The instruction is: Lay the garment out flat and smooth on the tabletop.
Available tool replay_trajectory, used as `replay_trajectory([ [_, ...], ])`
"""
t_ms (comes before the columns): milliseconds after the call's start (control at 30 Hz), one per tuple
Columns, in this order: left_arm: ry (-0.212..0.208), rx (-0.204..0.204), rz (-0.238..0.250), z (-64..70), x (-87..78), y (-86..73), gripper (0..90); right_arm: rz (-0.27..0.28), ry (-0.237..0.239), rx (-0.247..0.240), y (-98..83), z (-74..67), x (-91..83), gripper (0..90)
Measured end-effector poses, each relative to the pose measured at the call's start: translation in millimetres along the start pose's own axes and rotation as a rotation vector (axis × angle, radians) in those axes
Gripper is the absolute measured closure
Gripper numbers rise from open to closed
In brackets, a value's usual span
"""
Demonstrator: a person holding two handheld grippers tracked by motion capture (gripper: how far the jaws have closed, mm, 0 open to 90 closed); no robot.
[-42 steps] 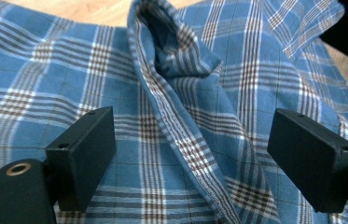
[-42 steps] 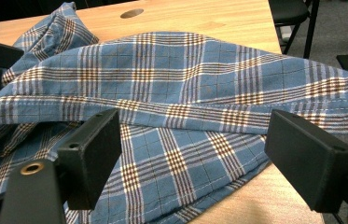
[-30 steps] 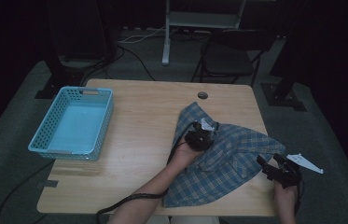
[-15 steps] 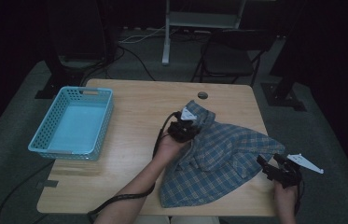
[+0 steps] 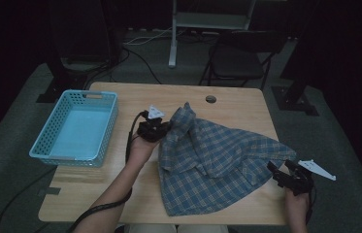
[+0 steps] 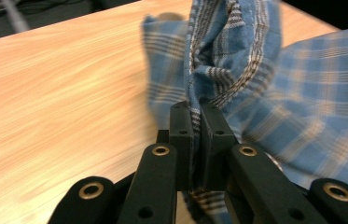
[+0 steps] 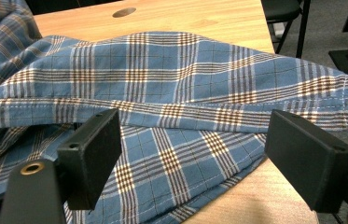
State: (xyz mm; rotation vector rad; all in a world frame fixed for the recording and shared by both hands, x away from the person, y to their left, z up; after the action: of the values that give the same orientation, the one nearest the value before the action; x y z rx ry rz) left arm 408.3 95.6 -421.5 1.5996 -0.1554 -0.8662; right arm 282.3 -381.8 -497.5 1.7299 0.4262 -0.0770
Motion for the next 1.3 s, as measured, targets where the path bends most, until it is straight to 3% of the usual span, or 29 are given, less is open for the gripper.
replay_trajectory([
  [33, 0.033, -0.002, -0.01, -6.1, -2.2, -3.3, 85.7, -0.001, -0.003, -0.003, 0.0, -0.5, 0.1, 18.0],
  [100, 0.135, 0.031, -0.044, -15.1, -5.6, -11.1, 85.5, -0.002, -0.005, -0.013, -0.1, -1.4, 0.1, 17.9],
  [133, 0.163, 0.025, -0.059, -20.4, -6.7, -15.4, 84.8, -0.004, -0.007, -0.016, -0.1, -1.6, 0.2, 17.9],
  [233, 0.198, -0.035, -0.087, -35.6, -8.9, -28.4, 83.9, -0.002, -0.008, -0.013, -0.2, -1.5, -0.2, 17.9],
  [300, 0.217, -0.05, -0.101, -41.5, -9.0, -36.5, 82.9, 0.001, -0.012, -0.009, -0.2, -1.2, -0.4, 17.9],
  [367, 0.251, -0.038, -0.118, -44.9, -8.5, -44.1, 74.5, 0.003, -0.013, -0.007, -0.2, -0.9, -0.6, 18.0],
  [433, 0.265, -0.057, -0.124, -48.2, -8.9, -51.7, 70.9, 0.004, -0.013, -0.006, -0.2, -0.8, -0.7, 17.9],
  [533, 0.264, -0.13, -0.102, -51.6, -12.8, -64.0, 61.7, -0.002, -0.006, 0.007, -0.3, 0.0, -0.8, 17.9],
  [767, 0.282, -0.139, -0.056, -41.8, -26.5, -75.4, 36.2, -0.042, 0.034, 0.015, -0.1, 0.4, 0.9, 17.9],
  [800, 0.272, -0.144, -0.04, -40.5, -29.8, -76.2, 31.8, -0.042, 0.046, 0.02, 0.1, 1.2, 0.5, 17.9],
  [933, 0.223, -0.123, 0.007, -32.3, -42.5, -76.4, 31.2, -0.038, 0.094, 0.023, 1.4, 2.4, -1.2, 13.6],
  [1000, 0.169, -0.097, 0.039, -24.2, -48.3, -72.8, 29.3, -0.044, 0.103, 0.0, 2.5, -0.7, -1.1, 13.0],
  [1033, 0.169, -0.097, 0.039, -24.2, -48.3, -72.8, 29.2, -0.044, 0.103, 0.0, 2.5, -0.7, -1.1, 13.0],
  [1133, 0.059, -0.063, 0.051, -5.9, -49.0, -64.5, 24.2, -0.053, 0.178, -0.042, 9.2, -20.5, 1.2, 13.6],
  [1233, -0.011, -0.026, 0.045, 12.2, -46.2, -58.6, 21.1, -0.039, 0.262, -0.097, 19.8, -48.4, 0.7, 13.8],
  [1267, -0.011, -0.026, 0.045, 12.2, -46.2, -58.6, 21.1, -0.039, 0.262, -0.097, 19.8, -48.4, 0.7, 13.8],
  [1300, -0.05, -0.016, 0.043, 22.2, -43.9, -56.5, 21.1, -0.036, 0.286, -0.114, 22.2, -56.4, 0.6, 14.0],
])
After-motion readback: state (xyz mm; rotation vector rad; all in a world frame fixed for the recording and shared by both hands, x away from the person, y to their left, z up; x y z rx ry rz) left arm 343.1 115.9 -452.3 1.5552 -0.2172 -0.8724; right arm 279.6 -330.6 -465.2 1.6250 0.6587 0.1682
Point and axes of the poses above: each handheld gripper's, and its own axes: x roughly forward along the jaws, y roughly out of its top, z roughly to its right, the point moved 1 cm from there along x, roughly forward along the jaws, and after that the axes turned 9 degrees about z, right-handed, at the moved point
